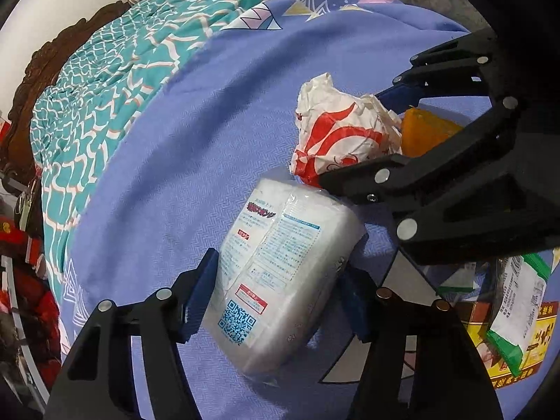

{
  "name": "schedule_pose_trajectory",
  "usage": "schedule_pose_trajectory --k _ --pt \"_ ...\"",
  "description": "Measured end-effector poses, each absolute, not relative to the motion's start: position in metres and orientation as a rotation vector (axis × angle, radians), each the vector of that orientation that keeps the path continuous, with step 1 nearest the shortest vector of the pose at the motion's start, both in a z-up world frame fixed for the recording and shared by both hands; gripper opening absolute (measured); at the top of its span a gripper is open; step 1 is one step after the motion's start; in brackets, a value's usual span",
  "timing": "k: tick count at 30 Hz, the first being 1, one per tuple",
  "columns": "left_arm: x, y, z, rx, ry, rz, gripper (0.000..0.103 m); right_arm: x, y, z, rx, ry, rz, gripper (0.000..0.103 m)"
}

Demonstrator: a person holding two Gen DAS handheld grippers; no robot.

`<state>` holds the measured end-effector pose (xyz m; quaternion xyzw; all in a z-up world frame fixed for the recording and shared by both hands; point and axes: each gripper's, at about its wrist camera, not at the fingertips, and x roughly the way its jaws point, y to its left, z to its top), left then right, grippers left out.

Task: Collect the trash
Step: 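Grasp the white tissue pack with the left tool while the right grasps the red-white bag, then lift the tissue pack with the left tool while the right lifts the plastic bag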

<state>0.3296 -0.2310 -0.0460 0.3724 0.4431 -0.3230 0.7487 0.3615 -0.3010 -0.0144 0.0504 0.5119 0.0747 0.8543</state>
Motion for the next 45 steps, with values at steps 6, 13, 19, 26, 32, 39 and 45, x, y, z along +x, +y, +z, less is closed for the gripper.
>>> schedule_pose_trajectory --k 6,13,19,26,32,39,45 --pt "0.33 -0.23 -0.046 0.815 0.967 -0.706 0.06 0.361 -0.299 -0.014 0.092 1.075 0.155 0.058" --pt "0.322 -0.228 -0.046 0.835 0.94 -0.658 0.06 0.354 -0.295 -0.009 0.063 1.031 0.128 0.054" --pt "0.317 -0.211 -0.017 0.742 0.825 -0.535 0.06 0.323 -0.291 0.036 0.043 0.841 0.094 0.052" --pt "0.261 -0.167 0.05 0.587 0.701 -0.39 0.06 0.237 -0.273 0.099 0.033 0.66 0.123 0.052" --pt "0.178 -0.12 0.065 0.495 0.719 -0.365 0.06 0.142 -0.24 0.097 0.062 0.667 0.208 0.052" --pt "0.104 -0.074 0.033 0.378 0.863 -0.324 0.061 0.072 -0.214 0.054 0.153 0.773 0.236 0.052" --pt "0.062 -0.059 0.016 0.344 0.888 -0.269 0.061 0.036 -0.203 0.032 0.22 0.819 0.213 0.052"
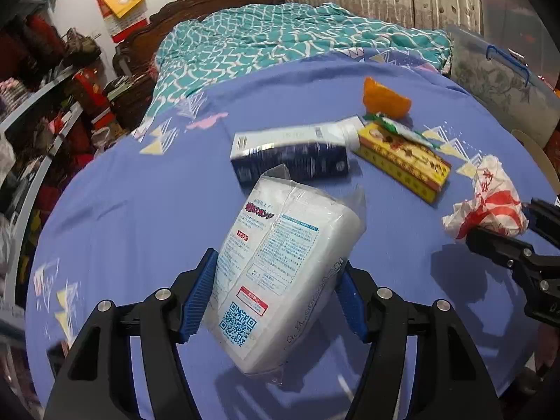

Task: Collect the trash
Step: 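Lift the tissue pack with the left tool while the right lifts the plastic bag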

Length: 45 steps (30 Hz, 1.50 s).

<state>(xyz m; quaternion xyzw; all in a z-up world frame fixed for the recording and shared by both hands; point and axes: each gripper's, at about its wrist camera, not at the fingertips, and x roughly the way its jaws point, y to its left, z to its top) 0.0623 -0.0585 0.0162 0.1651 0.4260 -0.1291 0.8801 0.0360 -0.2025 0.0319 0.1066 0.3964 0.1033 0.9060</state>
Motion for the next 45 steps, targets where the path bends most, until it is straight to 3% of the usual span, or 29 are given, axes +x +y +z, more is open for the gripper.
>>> schedule_pose_trajectory --k 21,45 --pt "0.02 -0.018 -0.017 0.348 0.906 -0.15 0.066 -0.012 -0.159 -0.001 0.164 0.885 0.126 0.058" --pt "0.051 0.005 -0.028 0.27 0.969 -0.131 0.068 0.001 -0.158 -0.006 0.18 0.916 0.104 0.066"
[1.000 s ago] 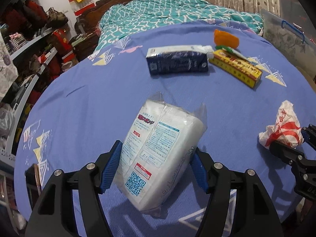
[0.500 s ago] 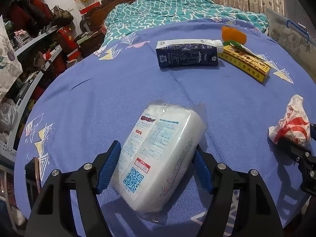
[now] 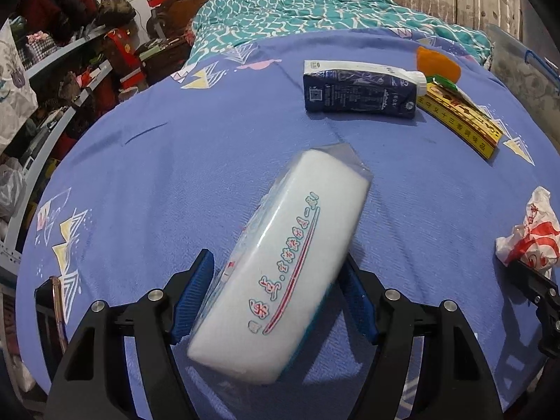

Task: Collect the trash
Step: 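Lift the tissue pack with the left tool while the right lifts the plastic bag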

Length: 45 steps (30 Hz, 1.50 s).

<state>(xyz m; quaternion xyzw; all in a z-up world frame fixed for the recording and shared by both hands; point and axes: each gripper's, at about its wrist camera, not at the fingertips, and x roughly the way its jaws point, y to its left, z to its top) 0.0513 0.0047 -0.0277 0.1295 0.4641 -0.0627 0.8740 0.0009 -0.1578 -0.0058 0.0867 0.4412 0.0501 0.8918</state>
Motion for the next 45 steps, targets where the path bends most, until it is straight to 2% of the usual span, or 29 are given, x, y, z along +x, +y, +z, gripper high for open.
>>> schedule_pose_trajectory --k 12,25,34,35,36,37,38,40,45 --pt "0.073 -0.001 -0.027 0.271 0.988 -0.16 0.068 0.011 -0.159 -0.005 0.195 0.926 0.106 0.066" --pt "0.099 -0.006 -0.027 0.237 1.021 -0.204 0.072 0.017 -0.166 -0.002 0.201 0.888 0.074 0.078" --pt "0.102 -0.003 -0.029 0.235 1.01 -0.186 0.071 0.022 -0.16 -0.005 0.183 0.891 0.075 0.078" --pt "0.102 -0.002 -0.028 0.238 1.0 -0.177 0.07 0.022 -0.16 -0.005 0.181 0.889 0.075 0.077" --pt "0.102 0.0 -0.027 0.24 0.991 -0.171 0.058 0.022 -0.159 -0.004 0.178 0.888 0.076 0.076" --pt "0.103 0.002 -0.026 0.239 0.988 -0.163 0.04 0.022 -0.158 -0.004 0.171 0.888 0.082 0.067" --pt "0.103 0.004 -0.026 0.234 0.99 -0.159 0.035 0.022 -0.156 -0.003 0.163 0.887 0.091 0.062" --pt "0.102 0.01 -0.024 0.223 0.976 -0.142 0.033 0.021 -0.151 0.0 0.139 0.876 0.099 0.054" --pt "0.098 0.027 -0.017 0.221 0.941 -0.093 0.031 0.018 -0.139 0.011 0.107 0.833 0.121 0.053"
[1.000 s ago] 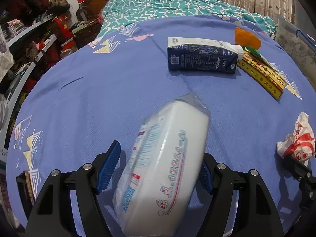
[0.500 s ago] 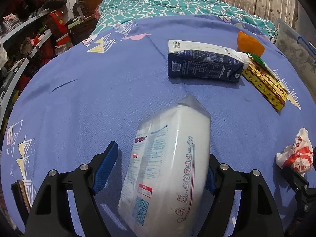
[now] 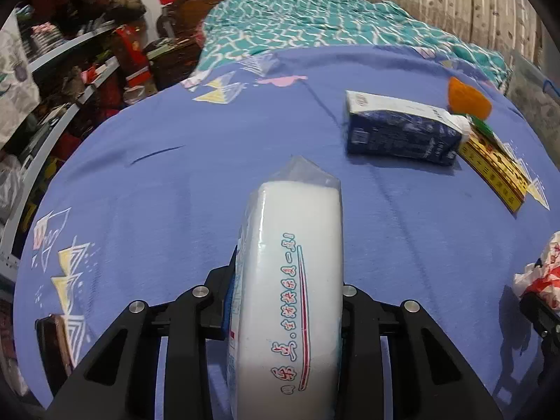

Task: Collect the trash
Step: 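Lift the tissue pack with the left tool while the right lifts the plastic bag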

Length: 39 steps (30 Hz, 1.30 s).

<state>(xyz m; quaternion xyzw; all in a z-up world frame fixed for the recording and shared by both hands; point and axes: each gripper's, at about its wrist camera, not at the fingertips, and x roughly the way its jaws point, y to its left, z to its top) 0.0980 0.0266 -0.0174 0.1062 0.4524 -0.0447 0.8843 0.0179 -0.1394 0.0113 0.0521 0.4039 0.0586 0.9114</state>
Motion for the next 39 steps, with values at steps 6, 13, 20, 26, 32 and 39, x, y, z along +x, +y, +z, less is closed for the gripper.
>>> schedule_pose_trajectory --k 6,13,20,26,32,39 --pt "0.093 0.051 -0.007 0.198 0.911 -0.032 0.031 0.019 -0.127 0.016 0.093 0.823 0.156 0.053" --pt "0.086 0.076 0.004 0.185 0.876 0.033 0.031 0.019 -0.112 0.017 0.074 0.828 0.186 0.053" --pt "0.079 0.092 0.009 0.174 0.862 0.071 0.031 0.018 -0.102 0.017 0.056 0.836 0.202 0.053" --pt "0.072 0.092 0.014 0.178 0.852 0.081 0.031 0.016 -0.108 0.013 0.059 0.852 0.167 0.053" --pt "0.07 0.075 0.018 0.201 0.848 0.065 0.031 0.01 -0.143 0.013 0.118 0.841 0.087 0.053" --pt "0.065 -0.005 0.016 0.25 0.877 -0.178 0.031 -0.006 -0.209 0.006 0.23 0.816 -0.041 0.053"
